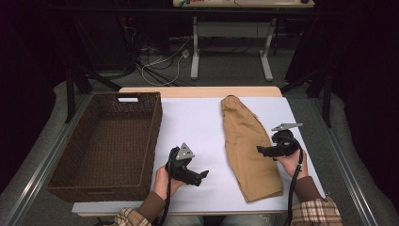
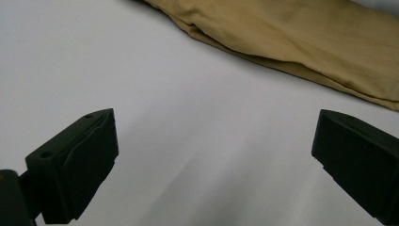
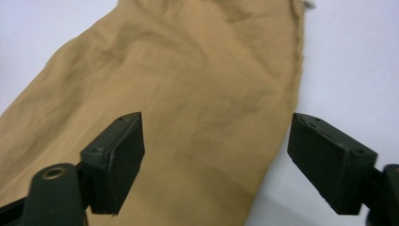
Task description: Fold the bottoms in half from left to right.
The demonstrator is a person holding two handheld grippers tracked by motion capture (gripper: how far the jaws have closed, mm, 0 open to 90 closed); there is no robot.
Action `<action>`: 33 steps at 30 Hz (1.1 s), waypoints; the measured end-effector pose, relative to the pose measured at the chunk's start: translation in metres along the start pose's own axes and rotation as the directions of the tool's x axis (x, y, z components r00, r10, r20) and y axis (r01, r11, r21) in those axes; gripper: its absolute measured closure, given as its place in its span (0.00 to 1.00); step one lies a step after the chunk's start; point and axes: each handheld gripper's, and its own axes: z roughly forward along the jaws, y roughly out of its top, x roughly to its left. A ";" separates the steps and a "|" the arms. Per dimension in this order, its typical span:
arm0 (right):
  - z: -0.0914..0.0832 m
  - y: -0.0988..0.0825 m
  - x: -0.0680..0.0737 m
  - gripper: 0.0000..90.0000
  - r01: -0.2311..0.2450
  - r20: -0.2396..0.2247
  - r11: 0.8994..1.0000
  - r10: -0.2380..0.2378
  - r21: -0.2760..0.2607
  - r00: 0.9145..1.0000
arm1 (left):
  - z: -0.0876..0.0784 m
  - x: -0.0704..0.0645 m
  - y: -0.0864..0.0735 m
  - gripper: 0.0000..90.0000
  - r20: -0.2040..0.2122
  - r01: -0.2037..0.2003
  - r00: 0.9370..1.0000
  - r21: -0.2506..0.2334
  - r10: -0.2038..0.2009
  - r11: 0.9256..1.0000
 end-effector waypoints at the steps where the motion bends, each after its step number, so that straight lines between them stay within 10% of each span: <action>1: -0.001 -0.002 0.002 0.18 0.005 -0.008 1.000 -0.005 0.002 1.000 | 0.000 0.000 0.000 0.01 0.000 -0.005 1.000 0.002 0.005 1.000; 33: -0.026 -0.025 0.012 0.09 0.031 -0.059 0.996 -0.035 -0.079 0.998 | 0.006 -0.003 -0.001 0.00 0.002 -0.009 1.000 0.016 0.009 1.000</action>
